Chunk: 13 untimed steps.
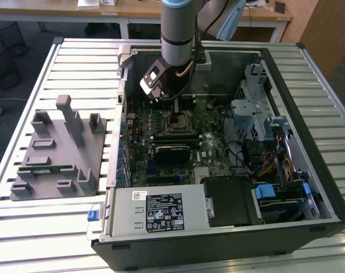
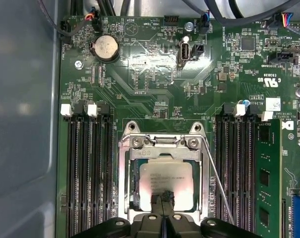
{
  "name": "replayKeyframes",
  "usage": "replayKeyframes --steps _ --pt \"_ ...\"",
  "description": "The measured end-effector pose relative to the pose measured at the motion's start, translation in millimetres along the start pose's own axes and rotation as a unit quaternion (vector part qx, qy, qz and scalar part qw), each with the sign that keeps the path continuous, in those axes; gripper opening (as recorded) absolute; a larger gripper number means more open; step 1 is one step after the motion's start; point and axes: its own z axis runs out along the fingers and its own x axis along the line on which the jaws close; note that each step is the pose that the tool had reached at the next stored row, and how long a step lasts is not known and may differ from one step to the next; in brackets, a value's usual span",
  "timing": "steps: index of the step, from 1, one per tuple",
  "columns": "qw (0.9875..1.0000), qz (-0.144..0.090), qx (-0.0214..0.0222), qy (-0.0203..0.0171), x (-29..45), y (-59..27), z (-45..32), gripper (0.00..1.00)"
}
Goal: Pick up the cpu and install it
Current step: 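Close the cpu cover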
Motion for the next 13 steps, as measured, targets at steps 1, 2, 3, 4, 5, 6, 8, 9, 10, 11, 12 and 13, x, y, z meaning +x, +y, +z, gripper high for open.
replayKeyframes --steps 1,2,3,4,5,6,8,9,10,11,12,13 --pt "1.0 0.0 0.0 0.0 0.0 0.5 0.1 0.11" --pt "1.0 0.0 0.0001 0.0 0.0 0.8 0.1 0.11" --pt "1.0 0.0 0.0001 0.0 -0.1 1.2 0.1 0.11" --pt "1.0 0.0 0.0002 0.0 0.0 1.3 0.2 0.11" --pt "1.0 0.0 0.0002 0.0001 0.0 1.3 0.2 0.11" --pt "1.0 0.0 0.0002 0.0001 0.1 1.4 0.0 0.11" --pt "1.0 0.0 -0.0001 0.0003 0.1 1.5 -1.1 0.11" --pt "1.0 0.0 0.0001 0.0001 0.1 1.5 -2.3 0.11" --pt "1.0 0.0 0.0002 0.0 0.0 1.5 -3.8 0.11" --pt "1.0 0.0 0.0002 0.0001 0.0 1.5 -5.3 0.11" --pt "1.0 0.0 0.0002 0.0001 0.0 1.6 -7.1 0.11" --pt "1.0 0.0 0.0002 0.0001 0.0 1.6 -9.2 0.11"
